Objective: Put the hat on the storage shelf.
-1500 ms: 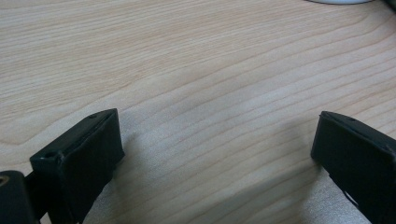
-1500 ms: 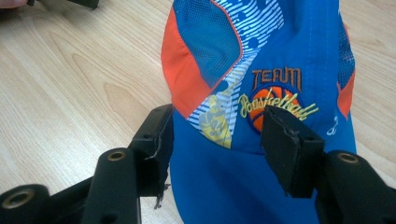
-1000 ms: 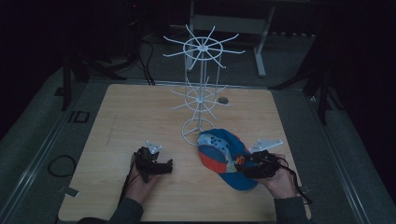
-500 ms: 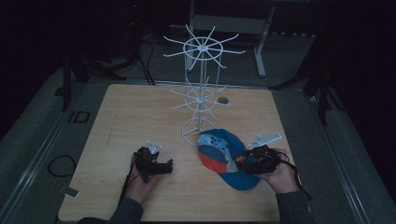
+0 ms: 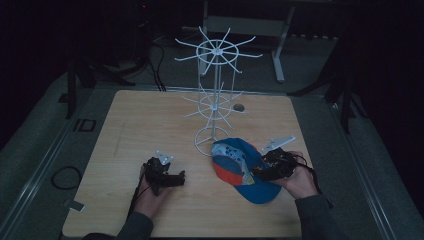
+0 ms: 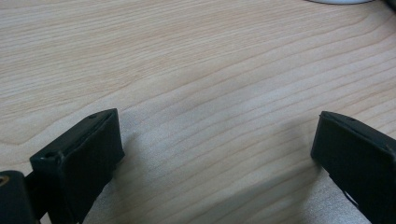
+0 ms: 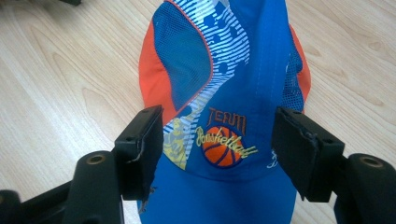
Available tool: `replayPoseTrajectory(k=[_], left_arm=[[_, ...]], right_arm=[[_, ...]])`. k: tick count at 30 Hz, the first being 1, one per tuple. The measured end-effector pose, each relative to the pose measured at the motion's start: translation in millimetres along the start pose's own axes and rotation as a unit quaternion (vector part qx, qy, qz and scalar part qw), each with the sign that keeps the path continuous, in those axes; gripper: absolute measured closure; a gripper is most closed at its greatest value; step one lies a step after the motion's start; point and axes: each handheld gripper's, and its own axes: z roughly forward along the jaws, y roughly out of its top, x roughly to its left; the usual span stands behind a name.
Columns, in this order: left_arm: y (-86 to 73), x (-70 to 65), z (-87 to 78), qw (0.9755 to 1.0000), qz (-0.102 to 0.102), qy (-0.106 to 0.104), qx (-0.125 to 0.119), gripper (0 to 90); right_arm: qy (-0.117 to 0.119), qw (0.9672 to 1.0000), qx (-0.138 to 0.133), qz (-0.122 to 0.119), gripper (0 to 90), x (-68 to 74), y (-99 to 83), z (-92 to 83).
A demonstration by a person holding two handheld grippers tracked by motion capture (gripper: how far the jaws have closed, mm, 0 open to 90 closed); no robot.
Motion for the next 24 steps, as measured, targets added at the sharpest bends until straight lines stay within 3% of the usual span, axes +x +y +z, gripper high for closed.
replayPoseTrajectory(k=[12, 24], left_arm=[[0.0, 0.0, 0.1, 1.0, 0.001, 0.001, -0.001, 2.4], [0.0, 0.1, 0.2, 1.0, 0.001, 0.001, -0.001, 2.4]], right_arm=[[-0.005, 1.0, -0.004, -0.001, 32.5, -9.5, 10.8, 2.2], [-0.001, 1.0, -0.004, -0.001, 31.6, -19.2, 22.5, 14.9]])
